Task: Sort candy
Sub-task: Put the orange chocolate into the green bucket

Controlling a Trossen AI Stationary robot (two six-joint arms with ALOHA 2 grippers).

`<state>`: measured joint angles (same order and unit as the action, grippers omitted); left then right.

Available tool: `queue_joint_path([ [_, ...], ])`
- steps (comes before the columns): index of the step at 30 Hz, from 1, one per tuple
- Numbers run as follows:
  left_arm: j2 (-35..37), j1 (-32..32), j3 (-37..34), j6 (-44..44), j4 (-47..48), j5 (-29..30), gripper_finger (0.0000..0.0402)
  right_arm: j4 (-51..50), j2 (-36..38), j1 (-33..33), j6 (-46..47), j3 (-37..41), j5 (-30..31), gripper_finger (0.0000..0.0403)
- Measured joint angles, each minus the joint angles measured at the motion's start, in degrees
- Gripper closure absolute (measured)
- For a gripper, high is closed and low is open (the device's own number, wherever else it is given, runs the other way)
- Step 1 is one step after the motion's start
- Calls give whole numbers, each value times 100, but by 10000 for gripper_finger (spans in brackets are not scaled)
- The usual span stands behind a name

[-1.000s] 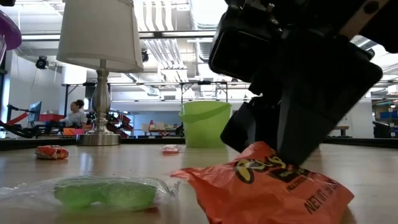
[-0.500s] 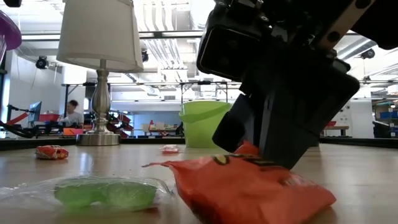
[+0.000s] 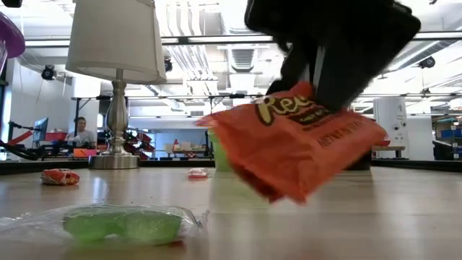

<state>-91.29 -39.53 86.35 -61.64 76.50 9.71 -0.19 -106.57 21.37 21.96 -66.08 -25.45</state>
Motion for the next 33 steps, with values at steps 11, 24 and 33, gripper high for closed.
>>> queue_joint_path([
  [11, -2, 0, 0, -60, -94, -17, 293, -1477, 1548, -264, -156, 0, 2268, 394],
  [24, -2, 0, 0, -60, -87, 11, 293, -1676, 2582, -1289, -685, 0, 3462, 394],
  [33, -2, 0, 0, -181, 420, 110, 295, -1689, 2555, -2499, -1160, 0, 3467, 394],
])
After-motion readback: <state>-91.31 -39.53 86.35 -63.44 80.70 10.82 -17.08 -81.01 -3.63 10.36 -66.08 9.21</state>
